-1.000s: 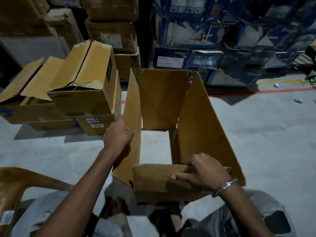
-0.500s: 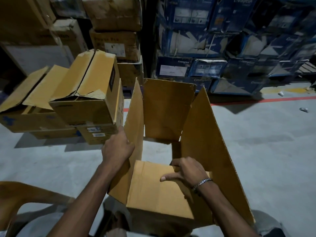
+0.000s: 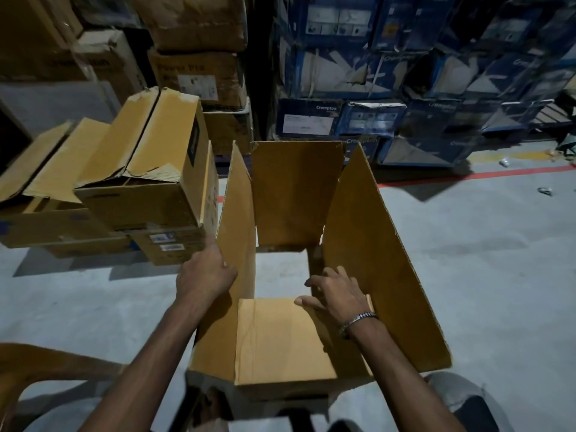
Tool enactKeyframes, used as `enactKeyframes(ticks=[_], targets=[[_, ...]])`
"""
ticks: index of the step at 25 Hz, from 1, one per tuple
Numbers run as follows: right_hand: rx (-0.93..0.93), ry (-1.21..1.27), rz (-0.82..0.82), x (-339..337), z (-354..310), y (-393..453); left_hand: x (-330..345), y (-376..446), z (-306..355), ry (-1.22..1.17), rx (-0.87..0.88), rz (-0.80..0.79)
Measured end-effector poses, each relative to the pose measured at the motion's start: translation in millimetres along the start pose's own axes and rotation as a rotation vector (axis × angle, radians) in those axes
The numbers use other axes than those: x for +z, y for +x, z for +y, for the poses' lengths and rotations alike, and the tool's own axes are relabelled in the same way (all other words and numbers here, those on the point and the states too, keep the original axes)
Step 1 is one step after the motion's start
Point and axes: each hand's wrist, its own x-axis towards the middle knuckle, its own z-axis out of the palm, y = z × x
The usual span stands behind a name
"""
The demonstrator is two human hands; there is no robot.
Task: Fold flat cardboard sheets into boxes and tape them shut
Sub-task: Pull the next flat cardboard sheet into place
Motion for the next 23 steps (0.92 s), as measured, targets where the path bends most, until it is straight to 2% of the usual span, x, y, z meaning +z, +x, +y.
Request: enactKeyframes(ticks=[4,7,9,11,15,17,20,23], targets=[[-0.042,0.074,0.214,-14,1,-24,1,-6,-3,-0.035,0.034,0.028],[-0.049,0.126,0.493,-38,3,-46,5,-11,-4,-0.016,0.133,0.107],[0.001,0.168,0.583,-56,0,-43,6,-14,-1,0.034,0.213,0.096],[0.018,0.170,0.558,-68,-6,-24,5,-15,0,0.166,0.239,0.021],[-0.017,0.097,0.472,-79,-15,47,4,-16,-11,0.545,0.380,0.044],[-0.030,-0.037,0.394,-91,-16,86,4,-16,-16,0.664,0.406,0.033],[-0.026,-0.210,0.363,-123,-20,154,5,-10,-19,0.687,0.396,0.017],[0.056,-0.169,0.357,-162,-22,213,5,-6,-22,0.700,0.393,0.032]])
